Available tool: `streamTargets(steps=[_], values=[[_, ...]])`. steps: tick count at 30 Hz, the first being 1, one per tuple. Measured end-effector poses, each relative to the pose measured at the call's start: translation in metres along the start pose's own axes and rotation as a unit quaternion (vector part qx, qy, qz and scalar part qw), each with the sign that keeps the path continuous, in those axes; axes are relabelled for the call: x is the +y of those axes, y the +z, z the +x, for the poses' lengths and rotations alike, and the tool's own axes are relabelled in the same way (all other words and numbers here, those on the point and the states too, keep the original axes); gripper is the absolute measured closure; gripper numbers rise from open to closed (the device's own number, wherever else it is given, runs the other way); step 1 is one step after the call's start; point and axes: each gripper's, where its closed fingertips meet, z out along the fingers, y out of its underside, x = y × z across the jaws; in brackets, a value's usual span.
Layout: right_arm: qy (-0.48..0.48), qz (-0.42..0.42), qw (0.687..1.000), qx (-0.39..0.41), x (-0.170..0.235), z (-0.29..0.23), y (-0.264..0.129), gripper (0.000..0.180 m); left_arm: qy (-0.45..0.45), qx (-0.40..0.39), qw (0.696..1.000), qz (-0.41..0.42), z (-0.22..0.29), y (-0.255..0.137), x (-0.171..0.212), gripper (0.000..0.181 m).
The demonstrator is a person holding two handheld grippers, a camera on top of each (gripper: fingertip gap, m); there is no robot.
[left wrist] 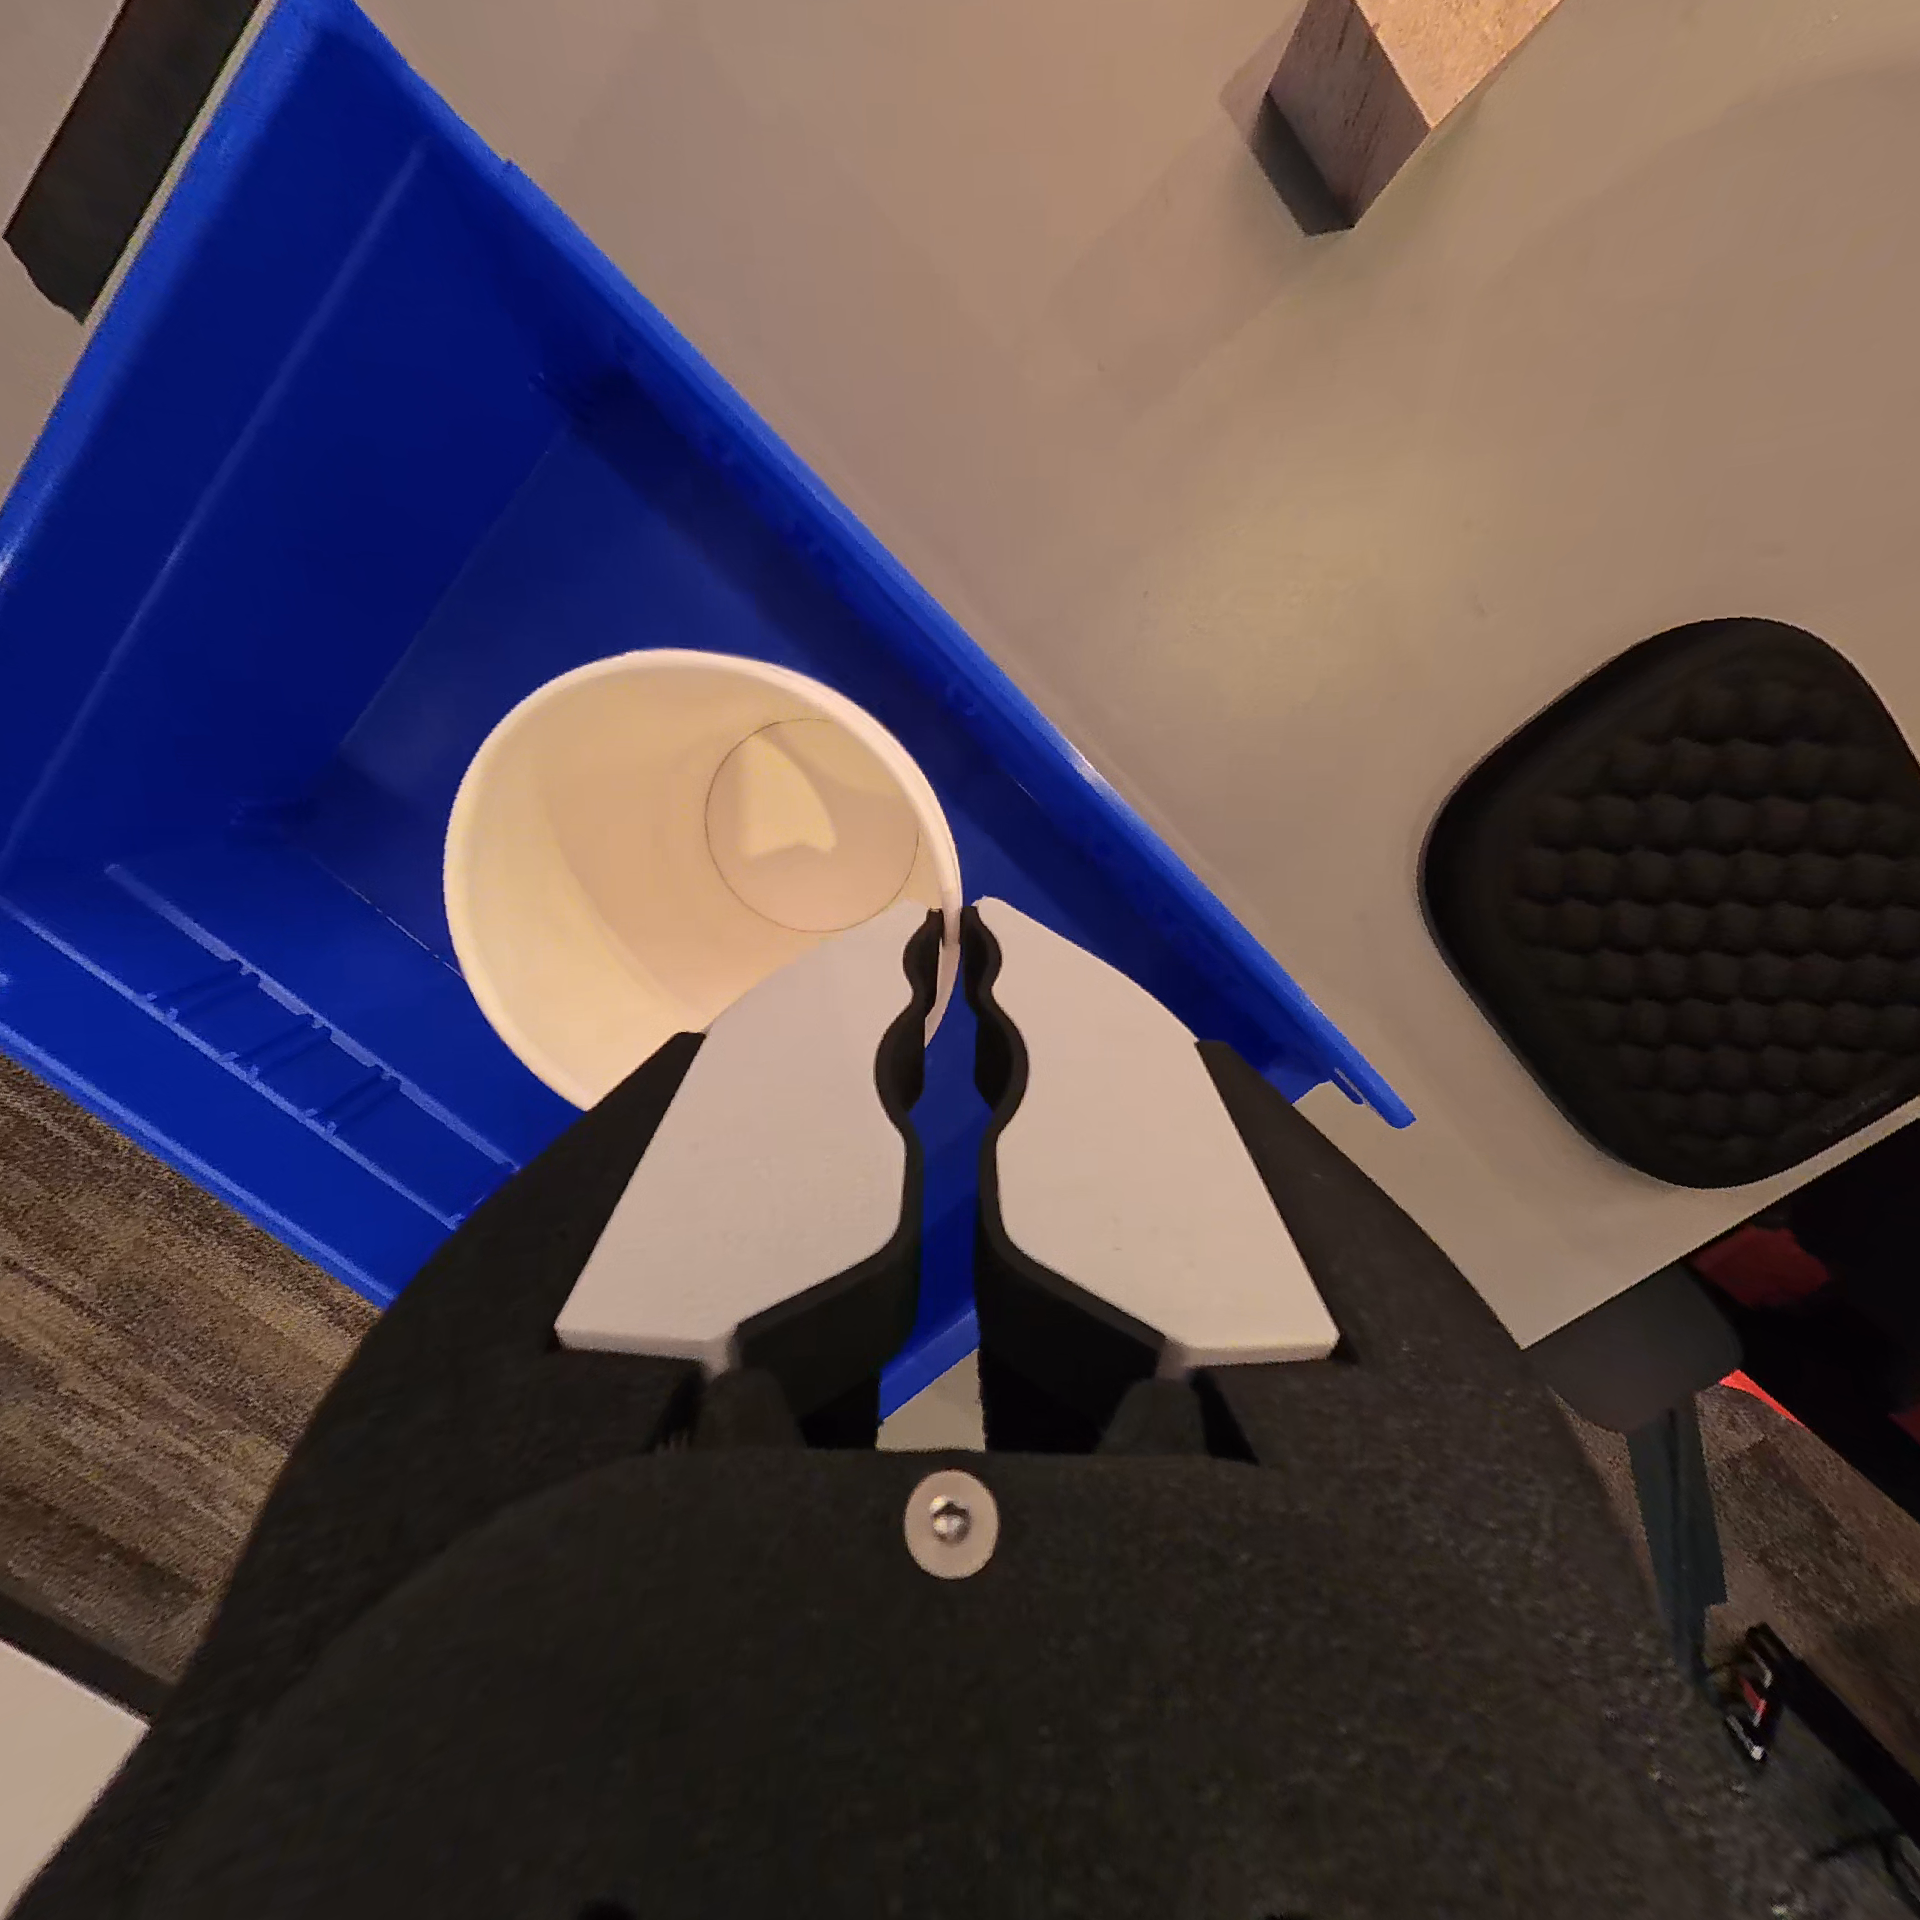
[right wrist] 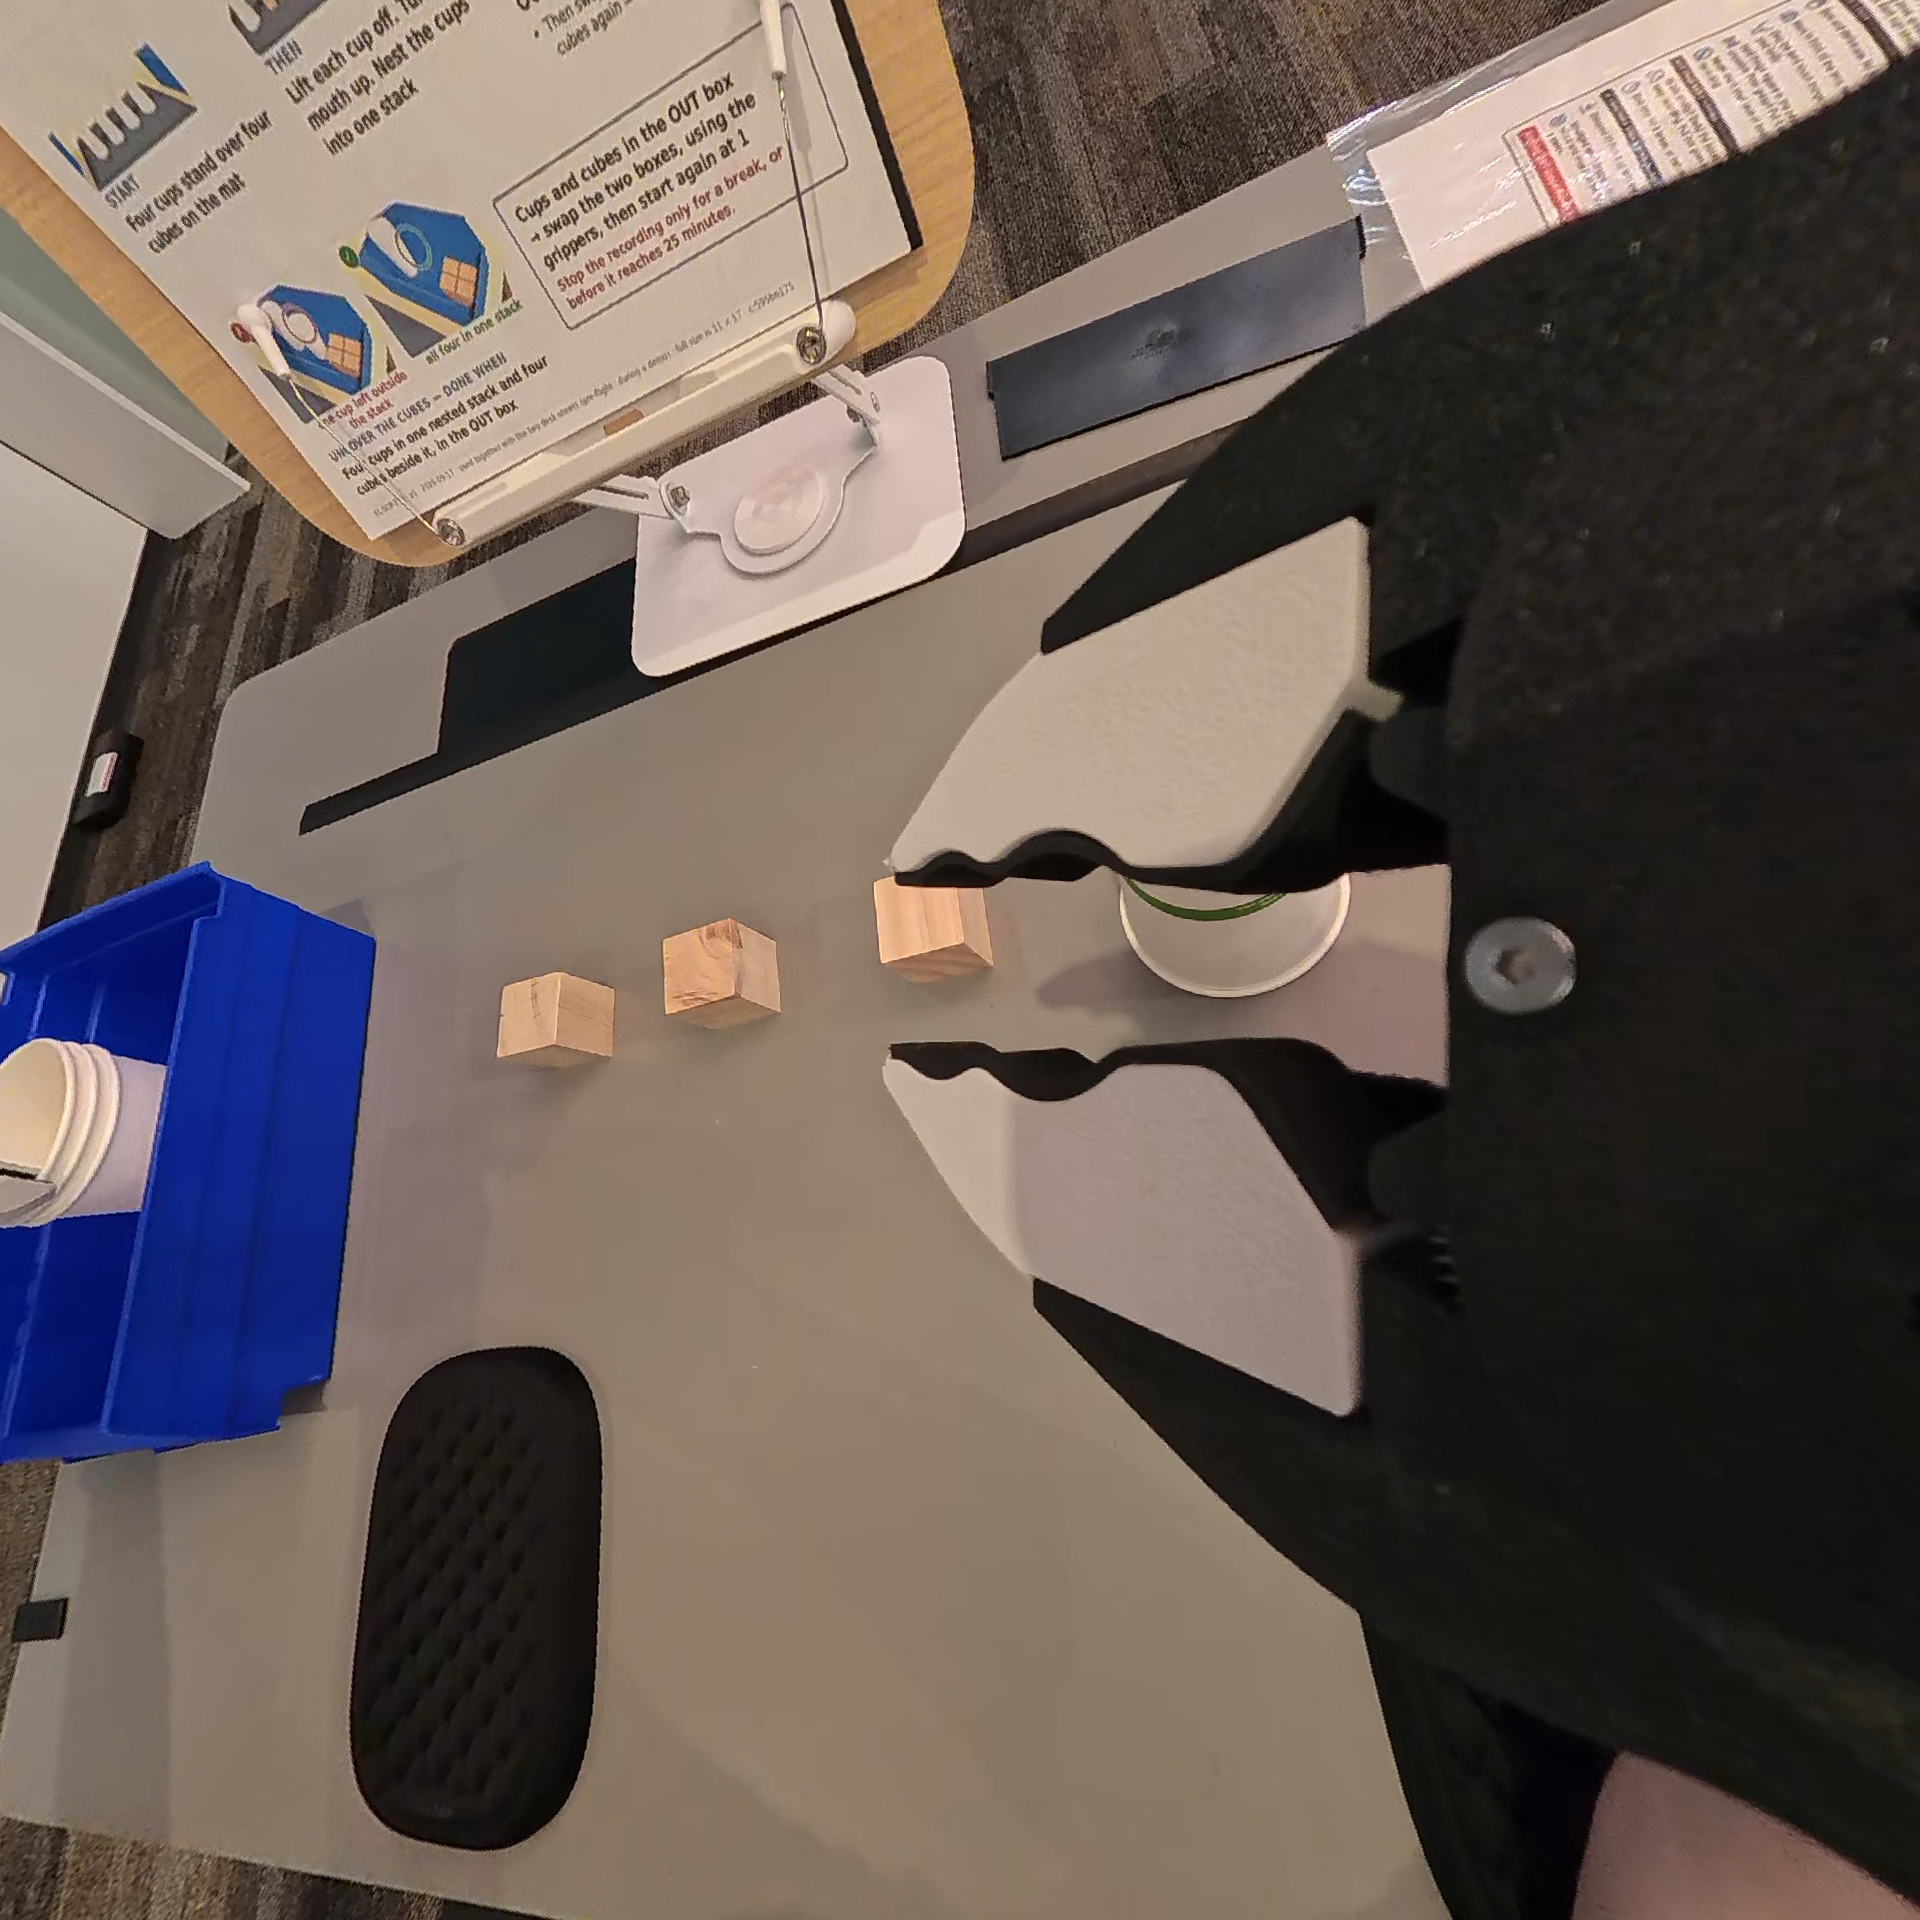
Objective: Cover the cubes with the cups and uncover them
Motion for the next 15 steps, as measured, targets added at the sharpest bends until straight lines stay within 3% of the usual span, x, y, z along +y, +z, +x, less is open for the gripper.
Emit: streamTargets(steps=[15], values=[[-0.004,-0.003,1.000,-0.006,0.0017,-0.0036,-0.0015,0.153,0.010,-0.011,1.000,-0.004,0.0005,0.0011,0.0003,0.177]])
